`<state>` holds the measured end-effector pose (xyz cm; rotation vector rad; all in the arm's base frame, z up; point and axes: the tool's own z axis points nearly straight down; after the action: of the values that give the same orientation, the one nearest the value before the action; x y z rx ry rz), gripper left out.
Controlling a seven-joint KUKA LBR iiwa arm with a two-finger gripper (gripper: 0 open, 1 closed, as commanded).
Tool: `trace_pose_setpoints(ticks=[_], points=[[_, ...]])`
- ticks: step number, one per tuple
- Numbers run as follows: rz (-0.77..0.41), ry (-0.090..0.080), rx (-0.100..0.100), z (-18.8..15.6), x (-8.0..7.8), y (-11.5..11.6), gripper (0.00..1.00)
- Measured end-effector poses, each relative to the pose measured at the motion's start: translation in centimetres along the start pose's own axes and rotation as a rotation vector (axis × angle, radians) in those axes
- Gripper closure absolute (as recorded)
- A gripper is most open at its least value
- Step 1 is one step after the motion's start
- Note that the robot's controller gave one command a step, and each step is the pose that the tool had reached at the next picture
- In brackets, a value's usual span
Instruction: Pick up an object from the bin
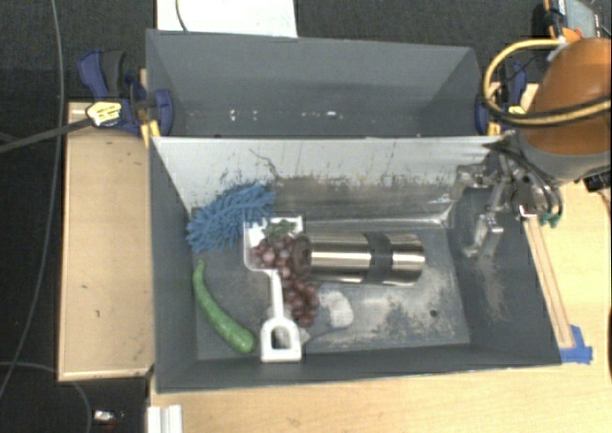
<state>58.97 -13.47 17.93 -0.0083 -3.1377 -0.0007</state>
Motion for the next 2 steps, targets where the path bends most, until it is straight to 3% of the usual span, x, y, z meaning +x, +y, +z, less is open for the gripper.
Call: trace_pose_setpoints(ticks=[1, 2], points=[[-0.005, -0.008, 0.001, -0.5, -0.1, 0.1, 0.0], [-0.078, -0.003, -0.001, 11.0, 0.1, 8.0, 0.0]])
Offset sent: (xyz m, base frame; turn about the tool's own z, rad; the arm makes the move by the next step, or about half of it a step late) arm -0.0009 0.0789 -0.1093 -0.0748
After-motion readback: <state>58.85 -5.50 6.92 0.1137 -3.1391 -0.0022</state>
